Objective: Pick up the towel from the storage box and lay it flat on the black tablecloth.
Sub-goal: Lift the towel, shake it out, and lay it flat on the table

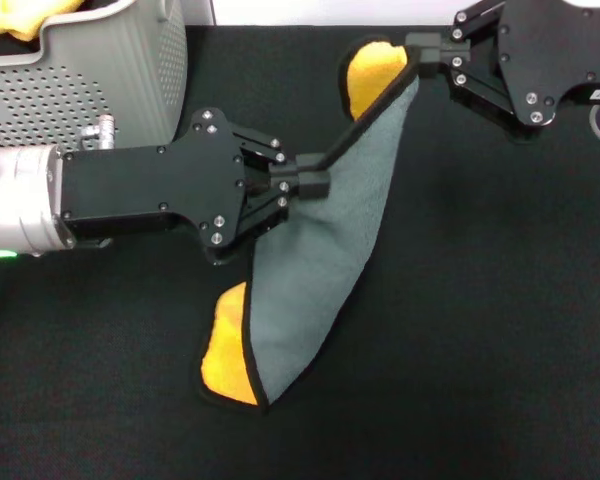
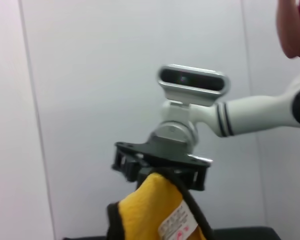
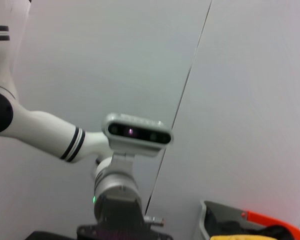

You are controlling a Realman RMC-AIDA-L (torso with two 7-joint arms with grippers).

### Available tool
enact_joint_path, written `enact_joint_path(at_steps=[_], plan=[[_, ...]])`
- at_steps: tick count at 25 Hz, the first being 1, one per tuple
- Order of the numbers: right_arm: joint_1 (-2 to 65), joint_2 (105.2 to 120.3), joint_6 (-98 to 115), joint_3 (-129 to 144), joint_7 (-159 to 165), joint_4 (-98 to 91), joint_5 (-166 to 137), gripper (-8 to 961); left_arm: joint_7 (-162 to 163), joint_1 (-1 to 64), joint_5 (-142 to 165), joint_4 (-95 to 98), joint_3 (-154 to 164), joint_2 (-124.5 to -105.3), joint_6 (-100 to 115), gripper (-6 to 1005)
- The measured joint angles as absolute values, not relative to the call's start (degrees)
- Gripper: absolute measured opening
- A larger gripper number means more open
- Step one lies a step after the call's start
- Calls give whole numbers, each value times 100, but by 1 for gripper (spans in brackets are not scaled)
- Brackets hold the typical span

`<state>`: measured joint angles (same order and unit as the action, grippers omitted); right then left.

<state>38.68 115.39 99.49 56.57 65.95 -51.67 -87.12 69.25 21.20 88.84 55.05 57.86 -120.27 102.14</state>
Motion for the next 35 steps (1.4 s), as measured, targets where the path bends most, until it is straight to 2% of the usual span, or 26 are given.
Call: enact_joint_path(at_steps=[9, 21, 26, 35], plan=[[3885, 11545, 9942, 5651, 6601, -5219, -8474, 1, 6220, 2208, 8480, 4476, 5873, -12043, 9867, 58], [4023, 11548, 9855, 5664, 6635, -5266, -8379, 0, 6016, 2261, 8067, 4054, 6298, -12038, 9852, 64], [4045, 11557, 9845, 5654, 6636, -5374, -8236, 1, 5996, 2281, 8019, 3984, 6466, -12045, 9846, 161], [3912, 11568, 9783, 5652, 6635, -5758, -7938, 1, 5953, 2320, 8006, 3823, 6492, -12050, 9834, 167]])
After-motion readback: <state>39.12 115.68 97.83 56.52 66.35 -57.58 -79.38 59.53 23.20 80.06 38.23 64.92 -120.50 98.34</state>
